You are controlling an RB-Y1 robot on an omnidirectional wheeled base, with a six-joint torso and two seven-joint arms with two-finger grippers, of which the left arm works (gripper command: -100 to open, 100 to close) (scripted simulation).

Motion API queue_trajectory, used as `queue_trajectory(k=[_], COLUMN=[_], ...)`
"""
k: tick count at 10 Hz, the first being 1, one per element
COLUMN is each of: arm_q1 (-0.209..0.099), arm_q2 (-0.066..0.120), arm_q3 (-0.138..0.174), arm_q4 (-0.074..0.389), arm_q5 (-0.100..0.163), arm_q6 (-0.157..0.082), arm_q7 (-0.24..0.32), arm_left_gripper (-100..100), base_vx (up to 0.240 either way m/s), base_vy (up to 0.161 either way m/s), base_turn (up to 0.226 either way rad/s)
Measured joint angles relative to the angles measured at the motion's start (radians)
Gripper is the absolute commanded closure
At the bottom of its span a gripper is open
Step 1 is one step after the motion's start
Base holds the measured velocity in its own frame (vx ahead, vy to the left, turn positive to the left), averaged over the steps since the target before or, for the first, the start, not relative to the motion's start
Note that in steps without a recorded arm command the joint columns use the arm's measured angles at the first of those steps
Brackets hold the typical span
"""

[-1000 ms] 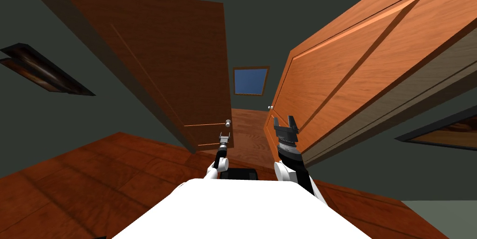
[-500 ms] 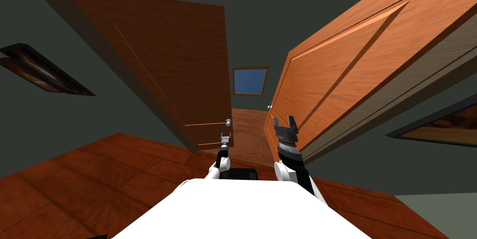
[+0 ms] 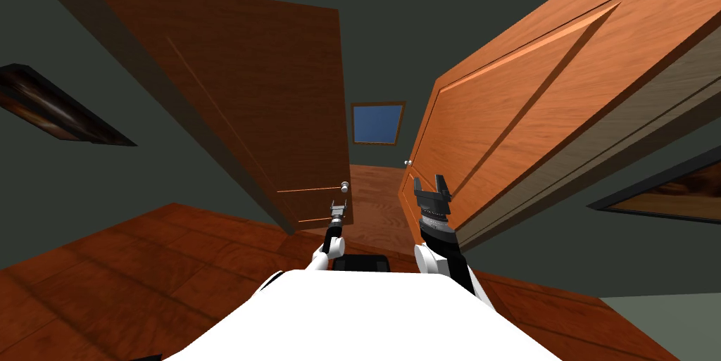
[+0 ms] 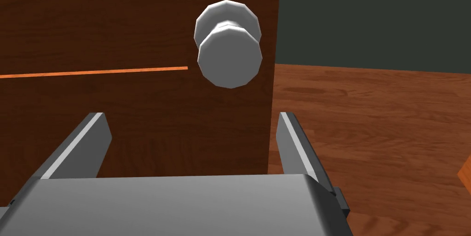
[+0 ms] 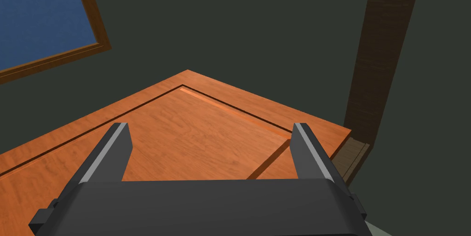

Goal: Push the door open

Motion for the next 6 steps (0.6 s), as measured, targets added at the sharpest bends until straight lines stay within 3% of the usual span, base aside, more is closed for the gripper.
queue_trajectory(k=[3, 6], arm_q1=[0.001, -0.002], arm_q2=[0.026, 0.013], arm_q3=[0.003, 0.006], arm_q4=[-0.005, 0.007], arm_q5=[0.003, 0.006], arm_q6=[0.005, -0.002], arm_q7=[-0.001, 0.008], arm_left_gripper=[-100, -100], base_vx=[0.185, 0.198], base_vy=[0.009, 0.021], base_turn=[-0.021, -0.016])
